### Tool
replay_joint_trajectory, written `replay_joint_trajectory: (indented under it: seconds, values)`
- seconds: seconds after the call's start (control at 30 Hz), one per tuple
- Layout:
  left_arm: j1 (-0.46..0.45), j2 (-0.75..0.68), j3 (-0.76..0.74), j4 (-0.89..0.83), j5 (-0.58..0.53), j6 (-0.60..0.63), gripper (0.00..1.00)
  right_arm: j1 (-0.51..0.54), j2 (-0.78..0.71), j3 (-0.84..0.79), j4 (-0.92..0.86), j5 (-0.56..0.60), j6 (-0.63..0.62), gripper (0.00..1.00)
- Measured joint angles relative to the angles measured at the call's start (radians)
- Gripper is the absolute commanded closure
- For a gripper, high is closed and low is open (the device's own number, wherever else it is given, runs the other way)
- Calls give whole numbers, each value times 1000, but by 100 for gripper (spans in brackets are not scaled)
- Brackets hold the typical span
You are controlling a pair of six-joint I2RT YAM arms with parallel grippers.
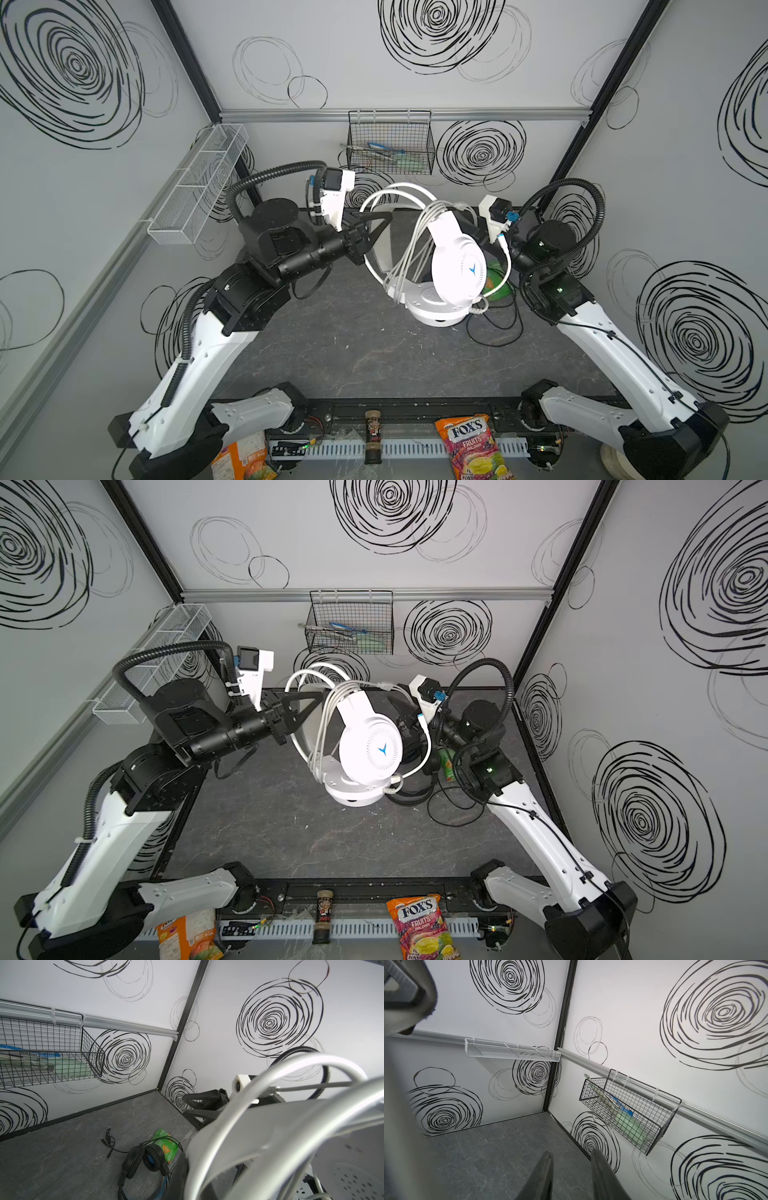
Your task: Wrap the headphones
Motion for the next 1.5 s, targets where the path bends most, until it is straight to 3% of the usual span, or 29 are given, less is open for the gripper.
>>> replay_joint_trajectory:
  seconds: [0.2, 0.37, 0.5, 0.73, 1.07, 1.3, 1.5]
  values:
    - [0, -1, 0, 43, -1, -47, 100, 0, -10, -26, 61, -26, 78, 72]
    - [9, -1, -4, 74, -11, -90, 100, 0, -10, -56, 113, -49, 140, 70]
    - [19, 0, -13, 101, -31, -125, 100, 7, -10, -78, 142, -55, 188, 76]
    - [45, -1, -32, 167, -66, -183, 100, 21, -3, -109, 166, -79, 246, 100]
    - [155, -13, -188, 206, -211, -310, 100, 74, 45, -155, 172, -102, 280, 100]
    - [231, -24, -460, 282, -291, -479, 100, 206, 124, -246, 155, -128, 301, 100]
    - [244, 2, -496, 288, -350, -555, 100, 297, 198, -234, 120, -166, 283, 100]
